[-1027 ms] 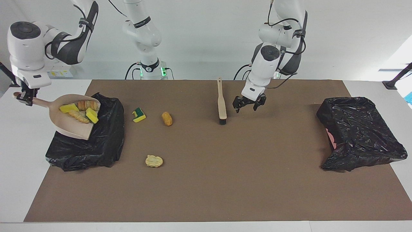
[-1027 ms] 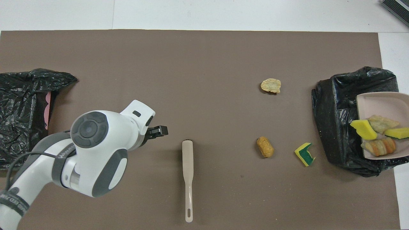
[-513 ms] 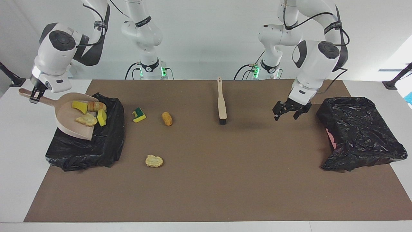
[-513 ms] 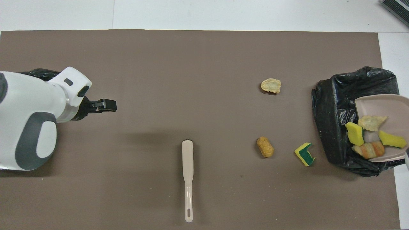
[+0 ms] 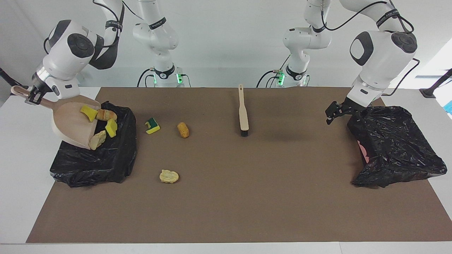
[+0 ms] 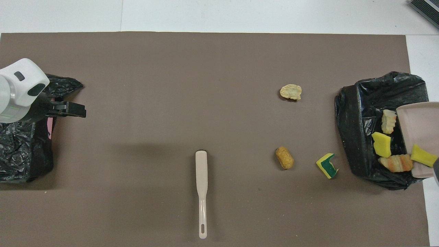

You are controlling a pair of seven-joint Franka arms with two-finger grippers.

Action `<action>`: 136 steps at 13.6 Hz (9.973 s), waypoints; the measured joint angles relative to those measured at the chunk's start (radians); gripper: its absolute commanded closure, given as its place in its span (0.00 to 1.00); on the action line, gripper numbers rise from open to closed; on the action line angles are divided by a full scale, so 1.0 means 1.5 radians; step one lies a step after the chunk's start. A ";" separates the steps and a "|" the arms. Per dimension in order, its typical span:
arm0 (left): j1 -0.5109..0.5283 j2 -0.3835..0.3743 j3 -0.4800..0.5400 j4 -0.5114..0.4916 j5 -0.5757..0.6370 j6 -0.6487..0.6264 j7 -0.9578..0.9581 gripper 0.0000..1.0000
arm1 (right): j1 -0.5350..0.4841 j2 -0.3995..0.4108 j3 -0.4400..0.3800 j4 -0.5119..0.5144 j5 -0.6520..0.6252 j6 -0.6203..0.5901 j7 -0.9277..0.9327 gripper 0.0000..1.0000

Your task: Sweep and dump trash in bin

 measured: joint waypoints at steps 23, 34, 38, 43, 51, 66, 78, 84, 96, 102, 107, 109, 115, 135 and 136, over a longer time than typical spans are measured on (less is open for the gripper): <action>0.000 -0.006 -0.005 0.086 0.026 -0.108 0.003 0.00 | 0.234 0.026 0.014 0.135 0.177 -0.146 0.238 1.00; 0.000 -0.007 -0.005 0.081 0.026 -0.111 0.003 0.00 | 0.447 0.292 0.019 0.425 0.433 -0.311 0.900 1.00; 0.000 -0.008 -0.005 0.078 0.026 -0.112 0.004 0.00 | 0.502 0.399 0.019 0.542 0.544 -0.308 1.166 1.00; 0.000 -0.015 -0.005 0.067 0.026 -0.113 0.004 0.00 | 0.541 0.490 0.022 0.577 0.631 -0.220 1.354 1.00; 0.000 -0.023 -0.005 0.053 0.026 -0.112 0.005 0.00 | 0.586 0.551 0.025 0.599 0.689 -0.165 1.414 1.00; -0.006 -0.023 -0.018 0.018 0.026 -0.056 0.007 0.00 | 0.588 0.522 0.023 0.600 0.700 -0.184 1.435 0.13; -0.141 0.081 -0.025 0.014 0.025 0.108 -0.122 0.00 | 0.686 0.162 0.027 0.032 0.823 -0.041 1.473 0.12; -0.254 0.150 -0.027 0.044 0.026 0.135 -0.236 0.00 | 0.751 0.146 0.028 -0.073 0.836 0.019 1.527 0.16; -0.369 0.268 -0.027 0.091 0.048 0.203 -0.418 0.07 | 0.767 0.144 0.027 -0.096 0.865 0.076 1.570 1.00; -0.371 0.275 -0.022 0.091 0.050 0.206 -0.430 1.00 | 0.741 0.081 0.020 -0.098 0.865 -0.018 1.619 1.00; -0.370 0.275 -0.015 0.091 0.050 0.202 -0.431 1.00 | 0.668 -0.051 0.017 -0.215 0.857 -0.071 1.649 1.00; -0.361 0.273 -0.009 0.092 0.050 0.193 -0.427 1.00 | 0.616 -0.088 0.016 -0.248 0.811 -0.111 1.650 1.00; -0.261 0.257 -0.005 0.108 0.051 0.116 -0.252 1.00 | 0.472 -0.117 0.015 -0.261 0.649 -0.222 1.632 1.00; -0.144 0.217 -0.005 0.161 0.085 -0.043 0.517 1.00 | 0.351 -0.182 0.020 -0.391 0.679 -0.189 1.371 1.00; -0.144 0.217 -0.008 0.161 0.100 -0.042 0.558 1.00 | 0.358 -0.180 0.023 -0.389 0.712 -0.163 1.372 1.00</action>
